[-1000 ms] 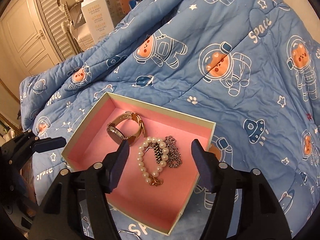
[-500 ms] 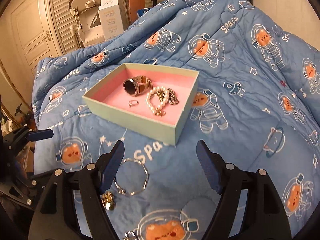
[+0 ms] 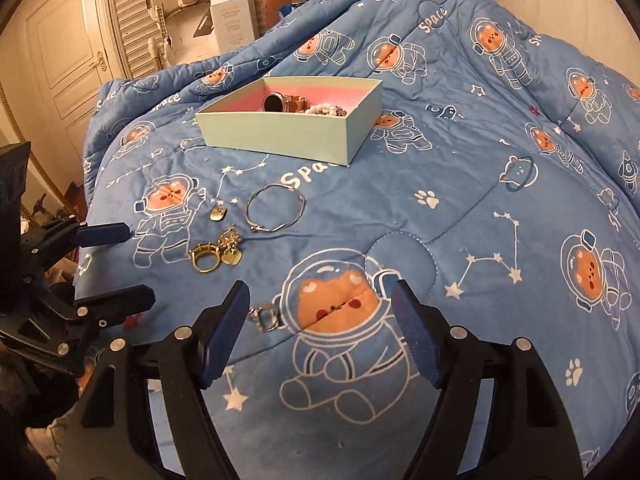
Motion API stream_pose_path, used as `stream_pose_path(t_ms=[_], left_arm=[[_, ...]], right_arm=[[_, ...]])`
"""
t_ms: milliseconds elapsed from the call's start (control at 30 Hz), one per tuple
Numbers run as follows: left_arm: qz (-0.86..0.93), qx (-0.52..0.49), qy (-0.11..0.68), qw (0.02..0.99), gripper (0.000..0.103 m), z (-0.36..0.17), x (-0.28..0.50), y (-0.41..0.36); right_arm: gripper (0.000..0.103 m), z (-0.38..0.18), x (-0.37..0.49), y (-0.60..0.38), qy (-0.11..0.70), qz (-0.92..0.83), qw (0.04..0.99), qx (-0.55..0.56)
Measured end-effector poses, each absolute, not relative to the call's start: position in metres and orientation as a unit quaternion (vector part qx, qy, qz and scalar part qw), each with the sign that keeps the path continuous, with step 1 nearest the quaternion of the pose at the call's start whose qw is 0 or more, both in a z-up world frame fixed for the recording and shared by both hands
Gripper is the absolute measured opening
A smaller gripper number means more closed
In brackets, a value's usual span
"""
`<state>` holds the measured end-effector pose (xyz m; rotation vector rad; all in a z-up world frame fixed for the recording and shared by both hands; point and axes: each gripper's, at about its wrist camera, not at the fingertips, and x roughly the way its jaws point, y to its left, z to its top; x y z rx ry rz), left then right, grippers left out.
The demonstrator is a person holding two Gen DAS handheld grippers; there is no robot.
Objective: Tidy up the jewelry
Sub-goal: 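Grasp the silver charm with the right tool while the left grasps the gold ring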
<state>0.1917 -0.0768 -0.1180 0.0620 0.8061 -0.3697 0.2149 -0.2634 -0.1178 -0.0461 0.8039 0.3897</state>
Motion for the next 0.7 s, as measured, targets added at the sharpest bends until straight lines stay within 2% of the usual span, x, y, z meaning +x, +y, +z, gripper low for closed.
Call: stream_pose_path(t_ms=[33,167,200,367,500,700], left_arm=[[-0.177,0.027,0.39,0.903,0.093,-0.119,0.19,-0.076],[-0.173,0.027,0.385,0.906,0.092,-0.12,0.184,-0.077],[-0.173,0.029,0.383,0.907,0.092,-0.12,0.183,-0.079],[-0.181,0.036,0.381,0.906,0.08,-0.121,0.184,-0.084],[-0.196,0.042,0.381,0.903,0.074,-0.123,0.19,-0.09],[-0.22,0.044,0.394,0.891,0.066,-0.123,0.214,-0.103]], right_arm=[[0.061,-0.119,0.214,-0.261,0.39,0.193,0.9,-0.025],[0.05,-0.123,0.21,-0.249,0.391,0.21,0.895,-0.045],[0.044,-0.124,0.21,-0.245,0.392,0.214,0.893,-0.053],[0.032,-0.132,0.212,-0.239,0.405,0.216,0.886,-0.064],[0.018,-0.134,0.213,-0.241,0.407,0.223,0.884,-0.058],[0.018,-0.134,0.208,-0.248,0.409,0.218,0.884,-0.054]])
